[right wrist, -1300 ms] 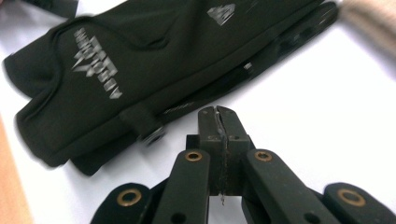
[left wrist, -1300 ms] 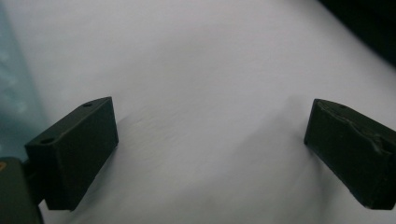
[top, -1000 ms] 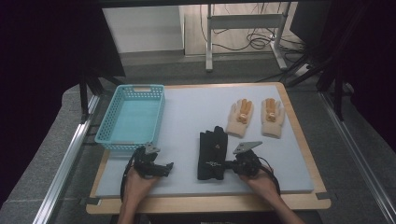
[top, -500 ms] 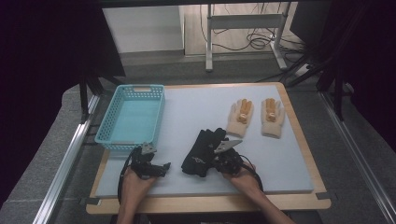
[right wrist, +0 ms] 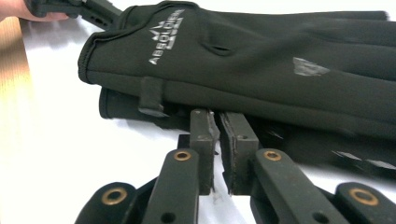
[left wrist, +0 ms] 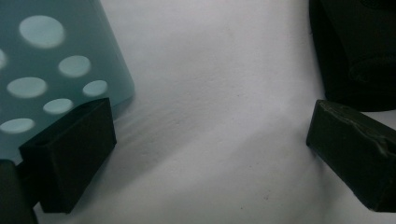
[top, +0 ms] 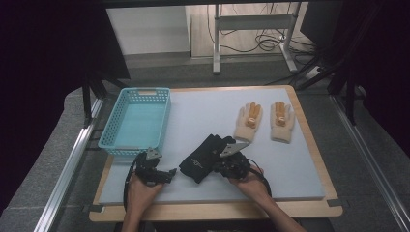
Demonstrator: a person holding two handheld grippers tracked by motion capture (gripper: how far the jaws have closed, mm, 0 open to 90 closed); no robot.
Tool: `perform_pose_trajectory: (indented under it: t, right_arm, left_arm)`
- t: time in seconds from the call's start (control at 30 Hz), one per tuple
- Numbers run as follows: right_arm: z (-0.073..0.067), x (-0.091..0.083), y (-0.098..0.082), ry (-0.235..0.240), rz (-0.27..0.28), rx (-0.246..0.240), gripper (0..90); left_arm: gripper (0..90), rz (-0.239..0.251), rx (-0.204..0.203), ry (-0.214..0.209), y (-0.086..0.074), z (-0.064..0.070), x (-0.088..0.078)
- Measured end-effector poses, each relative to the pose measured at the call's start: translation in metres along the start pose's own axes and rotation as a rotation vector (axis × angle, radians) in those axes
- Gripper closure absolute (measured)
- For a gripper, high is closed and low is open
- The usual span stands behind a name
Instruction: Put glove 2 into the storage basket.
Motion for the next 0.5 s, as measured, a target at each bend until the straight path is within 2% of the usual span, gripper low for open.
perform_pose_trajectory:
  t: [0.1, 0.27, 0.37, 0.5]
  right_arm:
    - [0.01, -0.014, -0.006, -0.031, 0.002, 0.011, 76.4]
    - [0.03, -0.037, -0.018, -0.081, 0.03, 0.057, 67.9]
    - [0.044, -0.051, -0.027, -0.13, 0.043, 0.076, 59.9]
    - [0.062, -0.068, -0.04, -0.194, 0.047, 0.108, 44.8]
  left_arm:
    - [1.7, 0.0, 0.0, 0.0, 0.0, 0.0, 0.0]
    - [1.5, -0.001, 0.0, -0.002, 0.0, 0.0, 0.0]
    - [1.4, -0.001, 0.0, -0.003, 0.0, 0.0, 0.0]
    - [1.4, -0.002, 0.0, -0.003, 0.0, 0.0, 0.0]
Point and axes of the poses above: each handheld gripper's, and its own axes: x roughly forward along the jaws, y roughly out of its top, z roughly to its right, the point moved 9 cm from there along x, roughly forward along the jaws, and after that the axes turned 9 degrees about y, right-handed, at the moved point
